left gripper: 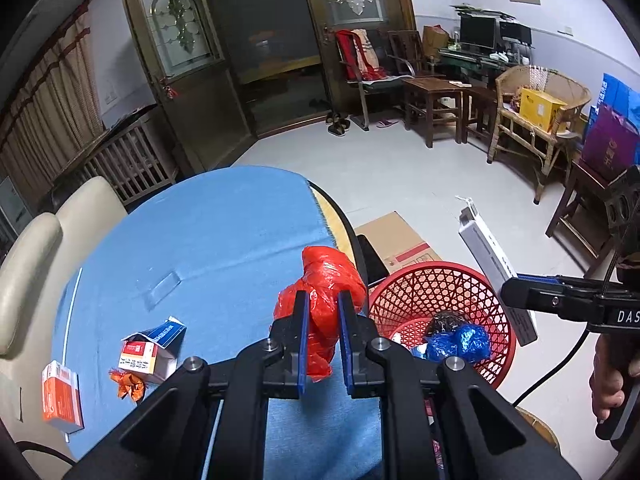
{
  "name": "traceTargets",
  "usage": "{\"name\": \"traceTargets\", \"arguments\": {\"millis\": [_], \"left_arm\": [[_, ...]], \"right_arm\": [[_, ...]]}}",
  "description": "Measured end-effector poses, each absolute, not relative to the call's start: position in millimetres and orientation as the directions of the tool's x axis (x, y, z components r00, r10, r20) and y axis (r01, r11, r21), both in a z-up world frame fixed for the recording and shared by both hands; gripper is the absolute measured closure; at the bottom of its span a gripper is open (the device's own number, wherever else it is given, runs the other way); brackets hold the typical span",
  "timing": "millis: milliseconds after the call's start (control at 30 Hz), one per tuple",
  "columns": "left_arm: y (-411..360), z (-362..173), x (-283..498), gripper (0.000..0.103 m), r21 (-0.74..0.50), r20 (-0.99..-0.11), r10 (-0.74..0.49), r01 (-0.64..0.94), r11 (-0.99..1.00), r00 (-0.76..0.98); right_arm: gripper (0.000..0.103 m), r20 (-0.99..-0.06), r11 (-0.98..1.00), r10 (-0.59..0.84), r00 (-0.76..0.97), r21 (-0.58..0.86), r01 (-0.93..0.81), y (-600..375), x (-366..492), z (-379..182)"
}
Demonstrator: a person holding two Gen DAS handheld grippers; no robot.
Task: Collect trash
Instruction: 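Carry the red bag and white medicine box over the red basket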
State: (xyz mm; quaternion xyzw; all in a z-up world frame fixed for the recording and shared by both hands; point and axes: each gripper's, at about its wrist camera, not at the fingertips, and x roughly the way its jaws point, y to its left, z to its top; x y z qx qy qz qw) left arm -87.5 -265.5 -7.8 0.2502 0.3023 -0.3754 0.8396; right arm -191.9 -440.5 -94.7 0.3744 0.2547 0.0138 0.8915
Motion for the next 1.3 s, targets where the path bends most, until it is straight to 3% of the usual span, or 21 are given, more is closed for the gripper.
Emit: {"name": "traceTargets", "arguments": {"millis": [667, 1300], "left_arm": [[-285, -25, -100, 0.089, 0.189, -0.732, -0.483, 0.824, 0.534, 0.481], [-300, -50, -104, 0.089, 0.087, -0.79, -0.495, 0.866, 0.493, 0.361]], "right_arm": [[0.049, -0.456, 0.692, 0.202, 0.867, 0.692, 0.204, -450, -196, -107], [0.049, -0.482, 0.628, 0.184, 0.857, 0.728, 0.275, -470, -200, -130]]}}
